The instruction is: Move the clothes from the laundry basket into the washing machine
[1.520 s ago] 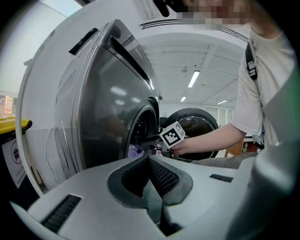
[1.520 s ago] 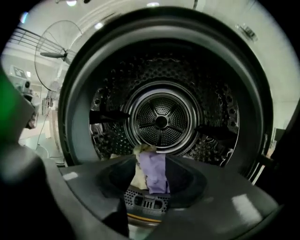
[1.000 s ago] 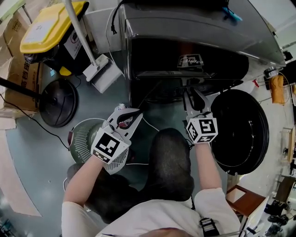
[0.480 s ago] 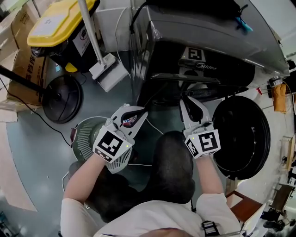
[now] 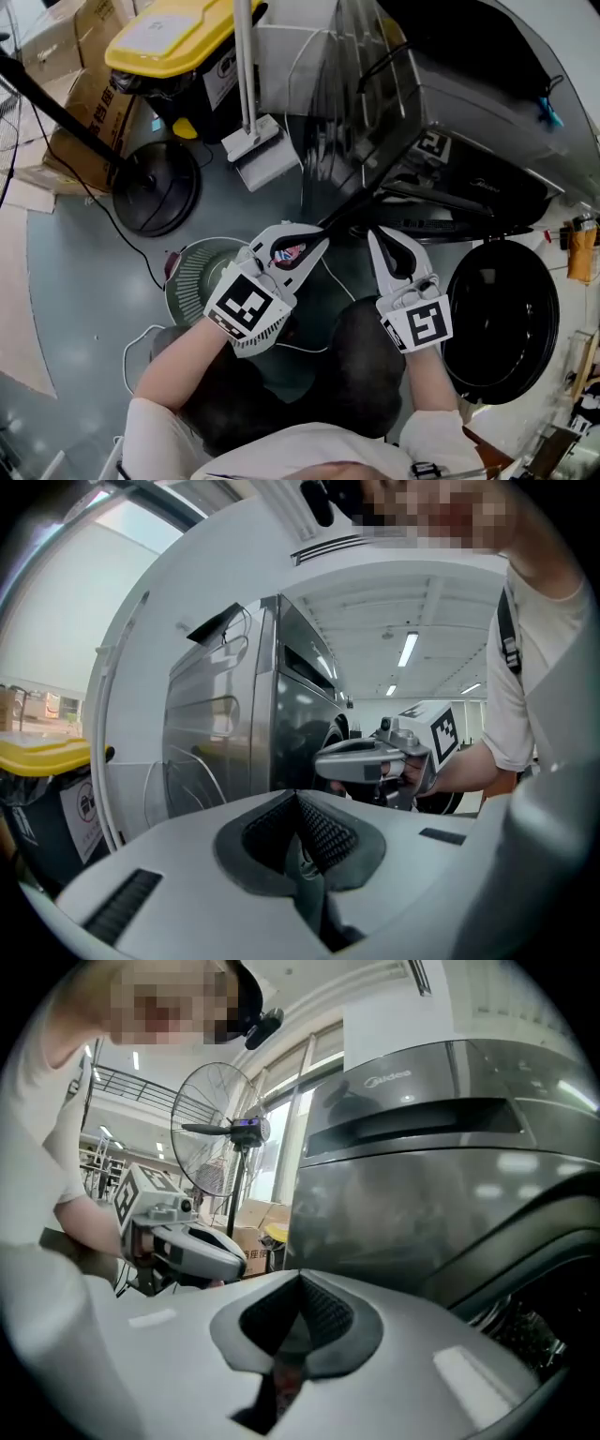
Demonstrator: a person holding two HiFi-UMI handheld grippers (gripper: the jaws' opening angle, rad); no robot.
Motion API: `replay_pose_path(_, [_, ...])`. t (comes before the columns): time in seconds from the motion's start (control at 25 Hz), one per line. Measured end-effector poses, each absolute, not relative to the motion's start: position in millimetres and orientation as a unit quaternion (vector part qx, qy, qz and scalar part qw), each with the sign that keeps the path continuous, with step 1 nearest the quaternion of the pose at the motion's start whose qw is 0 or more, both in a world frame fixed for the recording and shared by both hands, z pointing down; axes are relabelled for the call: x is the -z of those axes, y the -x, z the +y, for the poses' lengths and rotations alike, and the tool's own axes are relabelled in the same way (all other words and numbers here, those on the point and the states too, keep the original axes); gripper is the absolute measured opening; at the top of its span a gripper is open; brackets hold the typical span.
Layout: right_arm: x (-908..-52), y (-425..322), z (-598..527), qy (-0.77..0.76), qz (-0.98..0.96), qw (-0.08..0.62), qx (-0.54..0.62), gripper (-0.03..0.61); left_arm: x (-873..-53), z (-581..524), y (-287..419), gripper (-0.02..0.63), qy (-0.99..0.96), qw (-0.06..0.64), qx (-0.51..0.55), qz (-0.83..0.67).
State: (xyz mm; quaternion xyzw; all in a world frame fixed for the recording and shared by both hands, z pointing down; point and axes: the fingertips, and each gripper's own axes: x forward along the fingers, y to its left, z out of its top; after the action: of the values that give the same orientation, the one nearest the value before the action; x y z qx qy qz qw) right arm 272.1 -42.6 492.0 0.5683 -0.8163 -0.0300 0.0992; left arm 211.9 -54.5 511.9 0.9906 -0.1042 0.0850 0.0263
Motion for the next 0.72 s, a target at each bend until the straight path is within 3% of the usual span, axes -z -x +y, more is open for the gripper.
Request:
replay_pose_path(0.24, [-486.6, -228.2, -63.2, -0.507, -0.854, 0.105, 0.038, 0.011, -495.7, -79.0, -180.9, 0.006, -0.983, 0.052, -0.076, -0.157])
replay_pose_path(0.72, [-491.6, -180.0, -84.6, -0.433, -0.895, 0.099, 0.030, 0.009, -494.4, -89.6, -147.6, 0.005, -0.970, 0.021, -0.070, -0.233])
